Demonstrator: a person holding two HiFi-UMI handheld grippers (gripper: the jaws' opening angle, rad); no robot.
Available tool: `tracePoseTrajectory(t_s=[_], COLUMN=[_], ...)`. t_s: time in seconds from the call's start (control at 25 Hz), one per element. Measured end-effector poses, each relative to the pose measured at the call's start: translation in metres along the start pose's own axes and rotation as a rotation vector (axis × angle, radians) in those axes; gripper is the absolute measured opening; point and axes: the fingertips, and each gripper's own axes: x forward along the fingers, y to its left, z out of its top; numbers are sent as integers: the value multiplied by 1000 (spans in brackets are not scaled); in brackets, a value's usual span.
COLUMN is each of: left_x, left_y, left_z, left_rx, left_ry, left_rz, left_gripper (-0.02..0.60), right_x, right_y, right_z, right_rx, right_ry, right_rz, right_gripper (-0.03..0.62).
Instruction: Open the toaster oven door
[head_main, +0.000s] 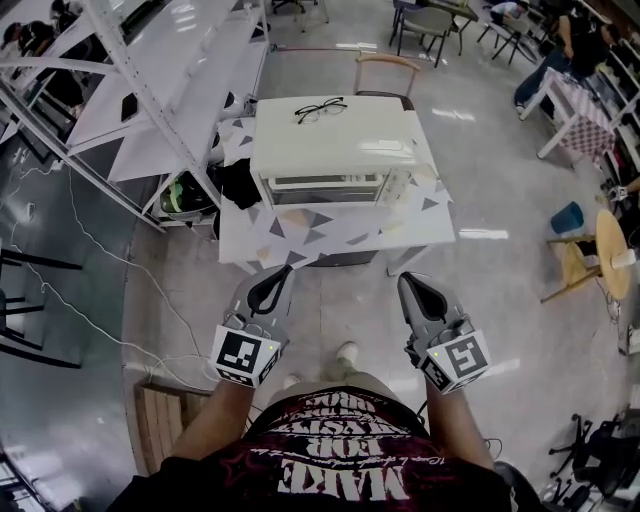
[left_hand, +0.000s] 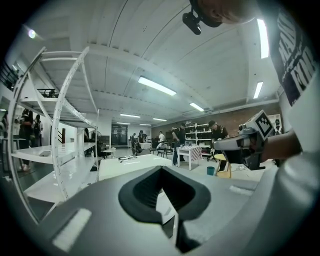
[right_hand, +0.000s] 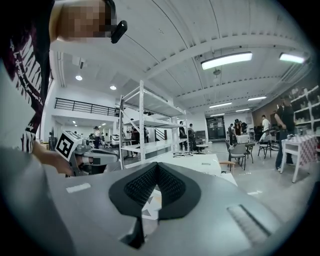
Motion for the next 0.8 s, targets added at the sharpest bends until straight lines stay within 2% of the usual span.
tracePoseTrajectory(t_s=[0.48,0.8], left_x=[18,13], left_y=[-10,-20], left_z=[13,28], left_rx=[13,30], left_ry=[-1,-6], left_rz=[98,148], left_gripper=[2,2], right_x=[13,14], right_y=[-33,-39], right_z=[10,17], right_rx=[0,13], right_ry=[-37,-79], right_rz=[101,170], right_gripper=[26,26])
